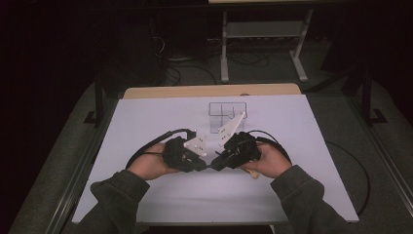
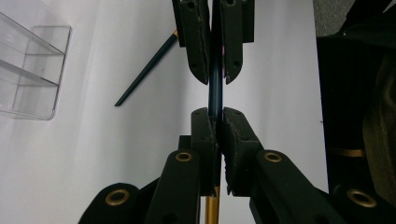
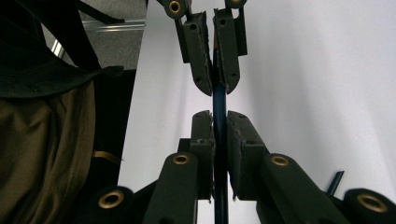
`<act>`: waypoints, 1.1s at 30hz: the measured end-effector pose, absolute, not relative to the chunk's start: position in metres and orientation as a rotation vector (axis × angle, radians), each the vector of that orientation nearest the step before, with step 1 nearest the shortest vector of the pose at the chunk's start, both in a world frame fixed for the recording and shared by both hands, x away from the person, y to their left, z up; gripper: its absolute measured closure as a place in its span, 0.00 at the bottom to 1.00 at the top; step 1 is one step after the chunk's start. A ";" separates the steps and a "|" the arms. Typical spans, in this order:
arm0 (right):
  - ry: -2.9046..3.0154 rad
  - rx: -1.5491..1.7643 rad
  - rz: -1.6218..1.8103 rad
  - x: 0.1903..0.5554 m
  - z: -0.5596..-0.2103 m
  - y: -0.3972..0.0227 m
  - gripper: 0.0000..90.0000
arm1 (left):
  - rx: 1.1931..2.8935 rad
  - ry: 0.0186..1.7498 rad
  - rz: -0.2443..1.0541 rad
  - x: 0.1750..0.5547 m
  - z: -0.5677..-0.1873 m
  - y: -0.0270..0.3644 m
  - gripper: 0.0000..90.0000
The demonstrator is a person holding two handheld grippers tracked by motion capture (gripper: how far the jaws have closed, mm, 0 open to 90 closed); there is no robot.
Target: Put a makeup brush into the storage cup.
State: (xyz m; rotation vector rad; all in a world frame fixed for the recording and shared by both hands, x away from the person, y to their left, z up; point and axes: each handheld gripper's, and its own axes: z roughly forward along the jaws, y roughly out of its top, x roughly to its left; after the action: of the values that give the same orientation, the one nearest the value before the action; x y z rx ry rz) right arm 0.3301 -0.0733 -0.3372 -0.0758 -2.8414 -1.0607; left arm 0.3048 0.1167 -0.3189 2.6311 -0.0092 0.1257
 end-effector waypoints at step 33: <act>-2.830 -0.085 -1.170 0.325 -0.342 -0.099 0.93 | 2.565 0.083 0.092 0.305 -0.326 0.143 0.80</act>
State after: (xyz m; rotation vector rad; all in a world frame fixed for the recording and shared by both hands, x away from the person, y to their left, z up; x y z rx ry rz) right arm 0.3254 -0.0990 -0.3423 -0.0846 -2.8296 -1.1701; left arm 0.3049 0.1430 -0.3258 2.5651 0.0831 0.0919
